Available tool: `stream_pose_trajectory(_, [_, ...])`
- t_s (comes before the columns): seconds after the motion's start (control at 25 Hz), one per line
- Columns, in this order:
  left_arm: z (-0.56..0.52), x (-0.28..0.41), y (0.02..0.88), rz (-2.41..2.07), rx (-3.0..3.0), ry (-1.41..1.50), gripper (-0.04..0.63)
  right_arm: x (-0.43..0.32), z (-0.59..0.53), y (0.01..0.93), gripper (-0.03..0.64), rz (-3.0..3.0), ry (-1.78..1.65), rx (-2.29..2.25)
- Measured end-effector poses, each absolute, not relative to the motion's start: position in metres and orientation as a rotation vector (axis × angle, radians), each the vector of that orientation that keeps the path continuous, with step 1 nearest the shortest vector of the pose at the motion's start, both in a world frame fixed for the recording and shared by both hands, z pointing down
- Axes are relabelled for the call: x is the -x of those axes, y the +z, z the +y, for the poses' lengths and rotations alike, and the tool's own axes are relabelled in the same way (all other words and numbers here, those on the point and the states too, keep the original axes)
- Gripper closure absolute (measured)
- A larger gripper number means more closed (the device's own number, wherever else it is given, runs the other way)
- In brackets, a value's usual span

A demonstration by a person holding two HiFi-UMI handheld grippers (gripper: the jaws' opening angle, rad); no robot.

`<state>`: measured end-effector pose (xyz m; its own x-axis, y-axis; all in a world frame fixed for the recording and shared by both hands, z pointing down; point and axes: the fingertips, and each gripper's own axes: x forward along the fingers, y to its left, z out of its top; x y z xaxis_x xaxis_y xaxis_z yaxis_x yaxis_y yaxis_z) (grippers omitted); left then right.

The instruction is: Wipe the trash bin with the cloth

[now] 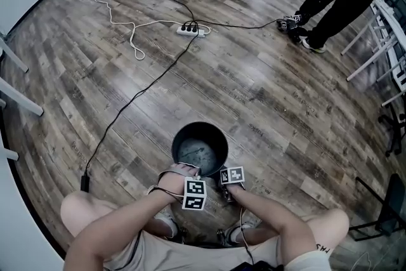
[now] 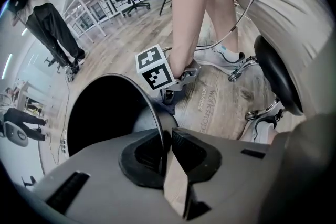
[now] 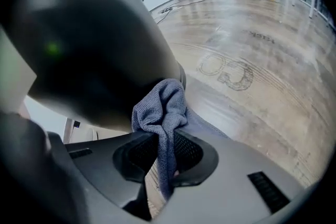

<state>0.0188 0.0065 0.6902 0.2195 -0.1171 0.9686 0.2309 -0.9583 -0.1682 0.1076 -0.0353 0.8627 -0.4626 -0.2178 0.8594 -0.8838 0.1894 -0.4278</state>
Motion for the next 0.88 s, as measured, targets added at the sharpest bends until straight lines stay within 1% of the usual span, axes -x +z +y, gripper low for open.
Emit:
stream_pose_trajectory(0.12, [0.005, -0.025, 0.679, -0.105, 2.294, -1.743, 0.54, -0.111, -0.036, 0.835, 0.552, -1.813, 1.312, -1.035])
stream_pose_trajectory(0.2, [-0.001, -0.022, 0.674, -0.114, 2.296, -1.74, 0.474, -0.109, -0.037, 0.81, 0.552, -1.845, 1.26, -1.001])
stream_pose_trajectory(0.28, [-0.009, -0.013, 0.672, -0.138, 2.272, -1.759, 0.437, -0.107, -0.04, 0.783, 0.552, -1.882, 1.204, -0.976])
stream_pose_trajectory(0.44, [-0.007, 0.012, 0.68, -0.228, 2.181, -1.845, 0.403, -0.104, -0.031, 0.728, 0.552, -1.948, 1.14, -0.939])
stream_pose_trajectory(0.6, [-0.007, 0.037, 0.696, -0.26, 2.02, -1.918, 0.402, -0.099, -0.017, 0.681, 0.552, -2.011, 1.101, -0.896])
stream_pose_trajectory(0.76, [-0.015, 0.035, 0.702, -0.182, 1.974, -1.891, 0.408, -0.088, -0.011, 0.655, 0.552, -2.051, 1.121, -0.888])
stream_pose_trajectory(0.8, [-0.017, 0.033, 0.702, -0.162, 1.98, -1.888, 0.434, -0.084, -0.012, 0.653, 0.552, -2.06, 1.124, -0.889])
stream_pose_trajectory(0.84, [-0.019, 0.032, 0.701, -0.154, 1.984, -1.889, 0.479, -0.08, -0.015, 0.653, 0.552, -2.066, 1.126, -0.888])
stream_pose_trajectory(0.88, [-0.02, 0.032, 0.701, -0.158, 1.982, -1.892, 0.482, -0.076, -0.017, 0.654, 0.552, -2.066, 1.126, -0.886])
